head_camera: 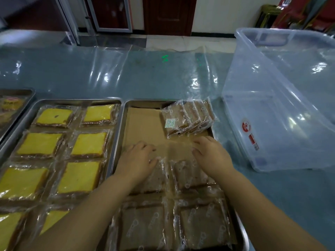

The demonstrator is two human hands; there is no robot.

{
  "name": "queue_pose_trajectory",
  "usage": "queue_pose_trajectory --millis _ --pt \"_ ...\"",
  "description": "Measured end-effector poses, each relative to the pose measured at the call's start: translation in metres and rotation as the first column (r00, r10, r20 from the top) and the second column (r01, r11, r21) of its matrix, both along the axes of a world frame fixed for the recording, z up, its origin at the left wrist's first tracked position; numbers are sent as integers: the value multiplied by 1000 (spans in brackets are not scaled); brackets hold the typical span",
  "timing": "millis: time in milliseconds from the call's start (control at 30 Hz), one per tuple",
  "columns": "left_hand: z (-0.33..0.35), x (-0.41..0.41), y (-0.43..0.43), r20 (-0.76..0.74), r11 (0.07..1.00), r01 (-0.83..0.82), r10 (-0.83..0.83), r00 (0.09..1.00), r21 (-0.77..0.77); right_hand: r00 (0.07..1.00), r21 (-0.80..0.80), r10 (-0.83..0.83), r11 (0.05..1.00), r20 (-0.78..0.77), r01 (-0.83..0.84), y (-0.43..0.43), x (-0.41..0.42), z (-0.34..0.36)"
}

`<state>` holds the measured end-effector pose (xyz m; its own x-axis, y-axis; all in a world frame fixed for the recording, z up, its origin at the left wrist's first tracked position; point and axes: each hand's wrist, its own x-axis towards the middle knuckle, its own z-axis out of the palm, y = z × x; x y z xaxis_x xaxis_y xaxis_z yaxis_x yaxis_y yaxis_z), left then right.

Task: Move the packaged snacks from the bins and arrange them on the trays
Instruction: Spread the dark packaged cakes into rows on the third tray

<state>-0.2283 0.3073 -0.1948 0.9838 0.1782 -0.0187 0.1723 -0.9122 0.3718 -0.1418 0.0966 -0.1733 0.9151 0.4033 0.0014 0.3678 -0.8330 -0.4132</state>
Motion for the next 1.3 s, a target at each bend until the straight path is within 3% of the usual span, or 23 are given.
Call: queue_pose_trajectory --millis 267,467,633,867,1000,1167,1267,1300 --pt "9 79 -2 37 993 110 -108 993 -46 989 10 -144 990 16 144 30 70 12" --pt "-8 127 -18 12 971 161 -161 987 -179 980 -119 -186 977 -70 177 36 103 -2" --pt "-29 145 -19 -115 990 134 -139 984 -53 975 -124 -204 973 -87 193 36 109 -13" --pt "-30 136 0 2 976 160 -162 987 -148 969 -51 -236 971 -69 233 33 107 -18" --pt "-21 109 10 156 956 111 -70 985 -271 961 77 -255 962 -108 264 32 102 -19" --pt "-11 72 25 213 786 -19 190 958 -618 942 277 -280 905 -184 323 31 91 -16" --pt "-8 60 38 101 634 -115 293 951 -764 946 355 -283 877 -160 323 33 86 -10" --pt "-8 57 43 46 626 -176 322 946 -760 949 385 -281 867 -144 315 34 84 -8"
